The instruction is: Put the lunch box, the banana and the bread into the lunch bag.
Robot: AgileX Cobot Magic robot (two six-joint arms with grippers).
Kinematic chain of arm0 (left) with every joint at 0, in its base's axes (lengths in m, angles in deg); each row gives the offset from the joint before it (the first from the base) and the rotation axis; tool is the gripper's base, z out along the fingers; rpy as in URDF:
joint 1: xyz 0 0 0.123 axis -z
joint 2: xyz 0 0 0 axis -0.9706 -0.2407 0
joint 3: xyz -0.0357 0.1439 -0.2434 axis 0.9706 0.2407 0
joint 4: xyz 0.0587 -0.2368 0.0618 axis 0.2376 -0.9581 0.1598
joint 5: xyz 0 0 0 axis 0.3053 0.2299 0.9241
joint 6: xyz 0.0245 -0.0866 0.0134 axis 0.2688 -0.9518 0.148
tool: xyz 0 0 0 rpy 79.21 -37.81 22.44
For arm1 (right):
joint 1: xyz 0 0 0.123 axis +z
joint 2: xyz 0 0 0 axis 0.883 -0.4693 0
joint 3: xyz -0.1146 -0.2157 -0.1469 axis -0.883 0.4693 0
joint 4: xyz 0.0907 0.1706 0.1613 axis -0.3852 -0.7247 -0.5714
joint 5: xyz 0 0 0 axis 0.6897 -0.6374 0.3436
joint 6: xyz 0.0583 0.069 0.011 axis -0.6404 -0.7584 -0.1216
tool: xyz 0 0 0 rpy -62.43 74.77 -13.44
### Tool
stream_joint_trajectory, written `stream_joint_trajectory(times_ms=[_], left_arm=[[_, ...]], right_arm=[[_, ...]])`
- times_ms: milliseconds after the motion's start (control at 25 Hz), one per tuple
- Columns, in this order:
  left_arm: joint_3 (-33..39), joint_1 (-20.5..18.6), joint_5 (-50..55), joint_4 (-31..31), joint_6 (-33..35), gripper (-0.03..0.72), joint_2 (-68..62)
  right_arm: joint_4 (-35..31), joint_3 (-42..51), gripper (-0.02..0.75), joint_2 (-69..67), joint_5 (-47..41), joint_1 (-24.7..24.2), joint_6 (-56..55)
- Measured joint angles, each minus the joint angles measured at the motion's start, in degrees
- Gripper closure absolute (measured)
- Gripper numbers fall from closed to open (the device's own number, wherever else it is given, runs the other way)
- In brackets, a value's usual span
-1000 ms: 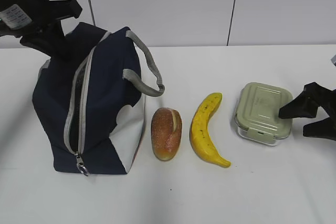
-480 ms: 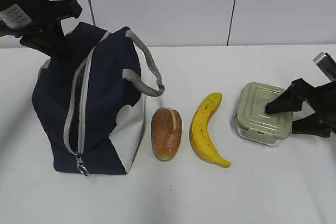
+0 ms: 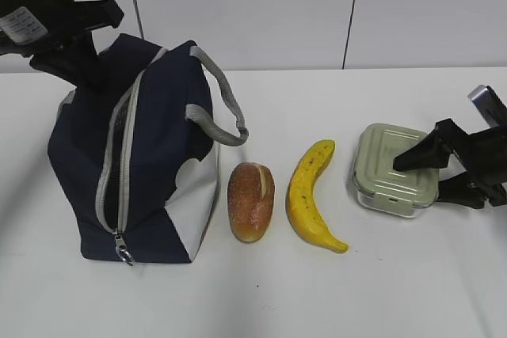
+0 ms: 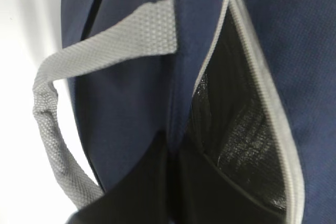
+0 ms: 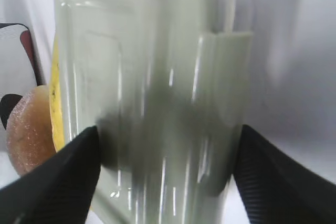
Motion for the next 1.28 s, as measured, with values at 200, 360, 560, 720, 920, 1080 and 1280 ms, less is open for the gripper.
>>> stream_joint_trajectory(times_ms=[200,360,560,720,920,1080,1280], left_arm=[[0.0,0.0,0.0,0.0,0.0,0.691,0.0],[0.0,0.0,0.0,0.0,0.0,0.691,0.0],[0.0,0.0,0.0,0.0,0.0,0.691,0.0],[0.0,0.0,0.0,-0.3,0.0,0.691,0.0],[0.0,0.0,-0.1,-4.7,1.2,0.691,0.0],[0.0,0.0,-0.7,-10.5,3.9,0.691,0.0],[0.0,0.0,-1.4,-14.0,6.0,0.691,0.0]], right_arm=[[-0.8,0.0,0.241,0.0,-0.6,0.0,0.5],[-1.5,-0.1,0.351,0.0,-2.6,0.0,0.5],[-1.6,-0.1,0.375,0.0,-3.4,0.0,0.5],[-3.4,-0.2,0.377,-0.4,-4.5,0.0,0.6],[-4.9,-4.2,0.377,-0.8,-11.7,0.0,0.6],[-10.6,-6.3,0.377,2.6,-13.1,0.5,0.7],[-16.4,-7.9,0.377,9.5,-13.2,5.9,-1.3]])
